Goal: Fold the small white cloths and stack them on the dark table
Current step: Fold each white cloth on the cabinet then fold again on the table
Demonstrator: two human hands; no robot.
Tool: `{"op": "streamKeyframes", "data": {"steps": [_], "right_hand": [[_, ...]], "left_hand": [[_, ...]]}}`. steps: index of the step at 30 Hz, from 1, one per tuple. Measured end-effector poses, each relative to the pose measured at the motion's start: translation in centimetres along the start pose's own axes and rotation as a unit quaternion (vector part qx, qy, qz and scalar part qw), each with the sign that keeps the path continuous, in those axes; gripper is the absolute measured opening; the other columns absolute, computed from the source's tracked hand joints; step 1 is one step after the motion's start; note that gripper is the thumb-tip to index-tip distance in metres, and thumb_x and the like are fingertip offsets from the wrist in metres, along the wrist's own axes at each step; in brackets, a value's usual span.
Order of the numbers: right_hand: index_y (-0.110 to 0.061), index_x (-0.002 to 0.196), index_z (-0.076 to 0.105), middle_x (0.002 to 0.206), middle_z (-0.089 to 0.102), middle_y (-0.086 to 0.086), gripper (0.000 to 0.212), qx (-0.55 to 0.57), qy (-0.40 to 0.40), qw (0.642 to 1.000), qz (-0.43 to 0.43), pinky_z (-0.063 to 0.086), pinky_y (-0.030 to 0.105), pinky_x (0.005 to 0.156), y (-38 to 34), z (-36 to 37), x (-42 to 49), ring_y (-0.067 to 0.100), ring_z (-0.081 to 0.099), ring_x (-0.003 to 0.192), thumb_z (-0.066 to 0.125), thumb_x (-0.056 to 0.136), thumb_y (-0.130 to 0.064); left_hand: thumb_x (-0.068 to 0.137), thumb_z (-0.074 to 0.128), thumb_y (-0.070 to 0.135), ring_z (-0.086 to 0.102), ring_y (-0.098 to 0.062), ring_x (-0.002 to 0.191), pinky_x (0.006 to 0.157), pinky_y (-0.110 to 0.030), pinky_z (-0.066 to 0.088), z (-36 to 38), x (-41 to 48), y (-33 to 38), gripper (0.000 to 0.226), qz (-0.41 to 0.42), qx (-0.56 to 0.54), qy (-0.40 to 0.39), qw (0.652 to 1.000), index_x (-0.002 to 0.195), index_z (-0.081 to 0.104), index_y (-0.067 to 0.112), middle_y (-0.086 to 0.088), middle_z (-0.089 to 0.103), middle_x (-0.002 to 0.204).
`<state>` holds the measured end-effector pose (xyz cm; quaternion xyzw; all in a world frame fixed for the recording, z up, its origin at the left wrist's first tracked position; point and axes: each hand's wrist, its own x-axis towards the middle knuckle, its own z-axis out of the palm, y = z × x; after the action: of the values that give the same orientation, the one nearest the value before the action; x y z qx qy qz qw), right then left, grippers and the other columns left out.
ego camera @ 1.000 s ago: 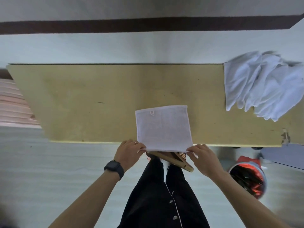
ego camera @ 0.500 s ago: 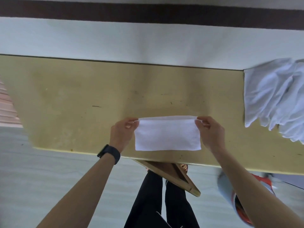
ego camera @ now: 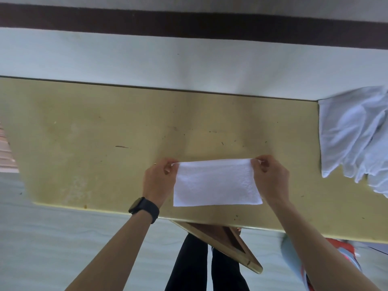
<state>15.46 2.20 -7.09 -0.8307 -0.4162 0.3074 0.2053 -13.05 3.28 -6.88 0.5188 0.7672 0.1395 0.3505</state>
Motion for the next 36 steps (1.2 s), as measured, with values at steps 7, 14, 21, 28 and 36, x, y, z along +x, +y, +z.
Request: {"op": "streamKeyframes", "data": {"steps": [7, 14, 21, 28, 36], "right_hand": [[-0.031, 0.097, 0.061, 0.097, 0.06, -0.007, 0.006, -0.076, -0.014, 0.996, -0.049, 0.041, 0.029, 0.072, 0.0, -0.2, 0.5, 0.017, 0.058, 0.08, 0.058, 0.093, -0.034], [-0.027, 0.104, 0.073, 0.106, 0.062, -0.004, 0.018, -0.175, 0.0, 0.943, -0.283, 0.041, 0.026, 0.072, -0.6, 0.7, 0.3, 0.02, 0.05, 0.094, 0.071, 0.087, -0.025], [-0.026, 0.093, 0.071, 0.097, 0.067, -0.012, 0.006, -0.171, -0.045, 0.936, -0.304, 0.048, 0.037, 0.076, -0.4, 2.0, 0.8, 0.021, 0.054, 0.096, 0.069, 0.089, -0.021], [-0.028, 0.094, 0.066, 0.097, 0.065, -0.012, 0.007, -0.216, -0.046, 0.936, -0.275, 0.042, 0.035, 0.077, -1.0, 2.6, 1.0, 0.023, 0.053, 0.097, 0.059, 0.093, -0.025], [-0.022, 0.107, 0.065, 0.102, 0.064, 0.0, 0.019, -0.185, 0.034, 0.966, -0.175, 0.045, 0.036, 0.076, -1.0, 1.1, -4.8, 0.024, 0.054, 0.092, 0.067, 0.088, -0.027]], "left_hand": [[0.092, 0.063, 0.025, 0.057, 0.0, 0.077, 0.067, -0.007, 0.036, 0.3, -0.3, 0.1, 0.013, 0.003, 0.003, 0.013, 1.0, 0.101, 0.07, 0.034, 0.006, 0.058, 0.102], [0.091, 0.063, 0.035, 0.054, -0.022, 0.115, 0.092, -0.036, 0.04, 1.6, 0.1, 2.2, 0.021, 0.172, 0.179, 0.021, 0.968, 0.111, 0.068, 0.033, 0.004, 0.063, 0.122], [0.084, 0.075, 0.028, 0.063, -0.022, 0.083, 0.079, -0.036, 0.05, 3.4, 1.1, 2.6, 0.003, 0.257, 0.194, 0.026, 0.946, 0.082, 0.075, 0.027, 0.008, 0.071, 0.082], [0.091, 0.057, 0.031, 0.06, -0.021, 0.08, 0.083, -0.035, 0.044, 3.4, 1.8, 2.6, 0.016, 0.251, 0.199, 0.015, 0.947, 0.083, 0.07, 0.025, 0.009, 0.068, 0.075], [0.085, 0.061, 0.03, 0.06, -0.022, 0.08, 0.077, -0.034, 0.047, 2.8, 1.5, 2.2, 0.009, 0.269, 0.223, 0.024, 0.936, 0.089, 0.067, 0.025, 0.005, 0.066, 0.087]]}}
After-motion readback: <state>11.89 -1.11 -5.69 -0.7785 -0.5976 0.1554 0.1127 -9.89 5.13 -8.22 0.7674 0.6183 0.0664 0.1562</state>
